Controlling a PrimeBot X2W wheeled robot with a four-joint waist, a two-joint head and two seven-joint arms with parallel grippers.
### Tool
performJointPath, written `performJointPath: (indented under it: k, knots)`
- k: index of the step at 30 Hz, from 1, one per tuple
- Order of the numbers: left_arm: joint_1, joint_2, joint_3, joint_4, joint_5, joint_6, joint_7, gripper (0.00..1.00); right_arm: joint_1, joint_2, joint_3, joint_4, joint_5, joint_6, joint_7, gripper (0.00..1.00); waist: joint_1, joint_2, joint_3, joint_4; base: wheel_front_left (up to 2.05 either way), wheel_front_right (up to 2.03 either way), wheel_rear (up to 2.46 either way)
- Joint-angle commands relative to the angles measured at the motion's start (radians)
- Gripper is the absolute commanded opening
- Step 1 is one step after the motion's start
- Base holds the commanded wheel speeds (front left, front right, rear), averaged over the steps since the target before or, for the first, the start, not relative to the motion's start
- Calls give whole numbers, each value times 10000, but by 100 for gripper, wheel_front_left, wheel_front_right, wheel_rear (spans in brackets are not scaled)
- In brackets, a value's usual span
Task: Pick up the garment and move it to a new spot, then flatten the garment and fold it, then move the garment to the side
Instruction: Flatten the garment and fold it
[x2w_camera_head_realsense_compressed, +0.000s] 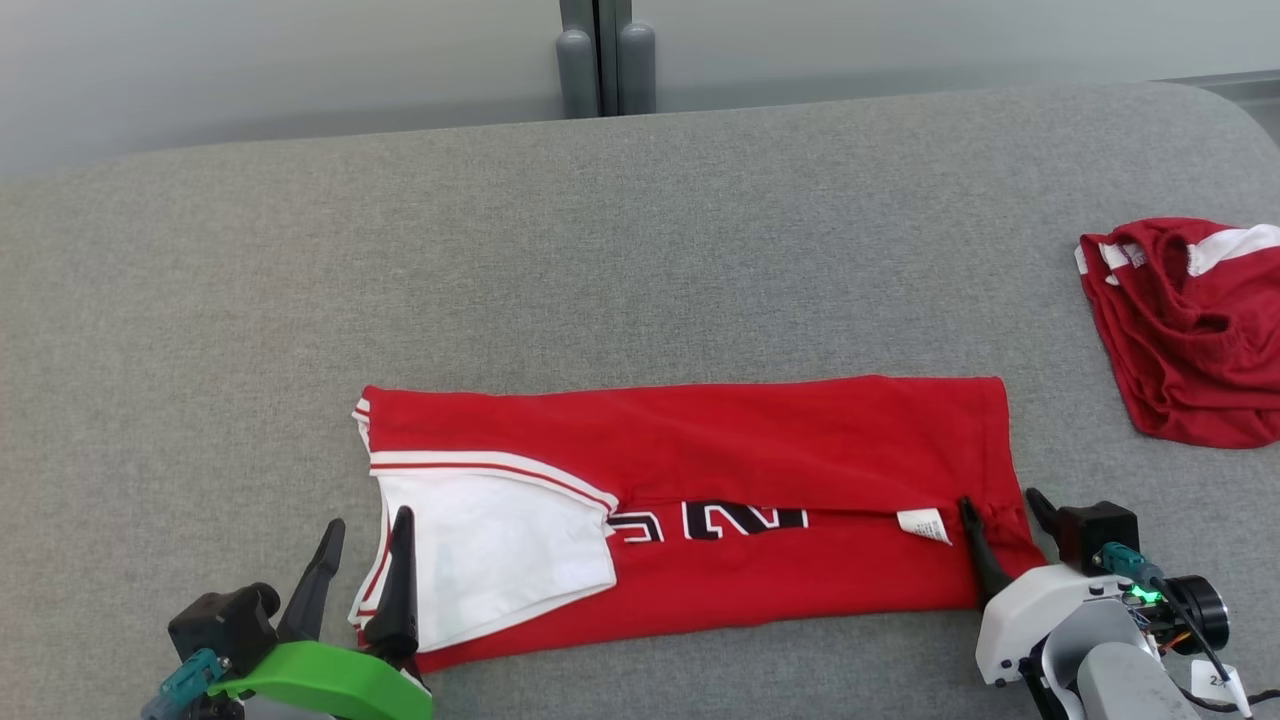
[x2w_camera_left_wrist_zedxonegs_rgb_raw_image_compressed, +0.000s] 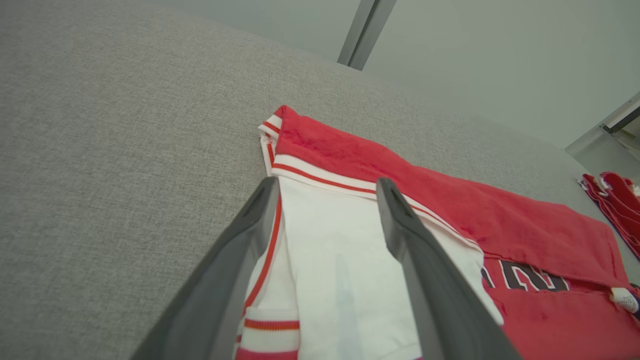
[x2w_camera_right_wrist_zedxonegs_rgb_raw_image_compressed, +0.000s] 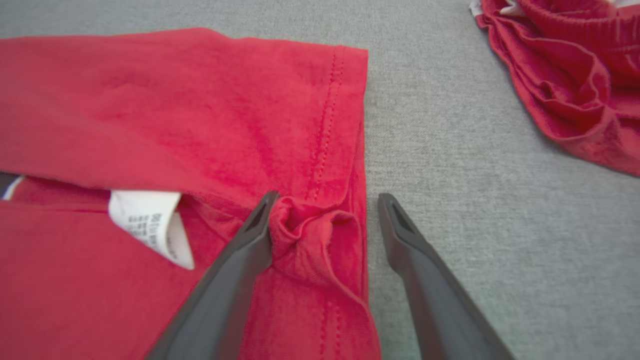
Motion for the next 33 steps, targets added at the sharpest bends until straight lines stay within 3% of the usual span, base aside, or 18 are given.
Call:
performJointPath:
  k: [1,2,9,16,21,25,33]
  knots:
    - [-160,-19,61,29,48,-79,-36,100,-51,-22,86,267,-45,-17,-42,11,0,0,4,-21,0,0,0]
    - [-171,-49,66,41,74,-75,-37,100,-117,-22,115,429,-8,-16,-107,0,0,0,6,-29,0,0,0]
    - [-172,-149,195,77,240,-124,-43,100,-634,-53,-204,796,74,-20,-393,0,0,0,22,-145,0,0,0]
    - [-91,-210,343,33,420,-170,-37,100,-923,-56,-960,383,-173,-20,-330,0,0,0,-25,-438,0,0,0]
    - [-49,-283,390,50,524,-197,-38,100,-656,-211,-1934,-758,-713,-21,335,0,0,0,-86,-621,0,0,0]
    - [-34,-349,372,111,577,-261,-39,100,-367,-170,-2277,-1861,-453,-19,1006,0,0,0,-118,-735,0,0,0]
    - [-215,-445,292,260,647,-341,-39,100,239,-37,-1476,-3610,837,-17,1961,0,0,0,-169,-752,0,0,0]
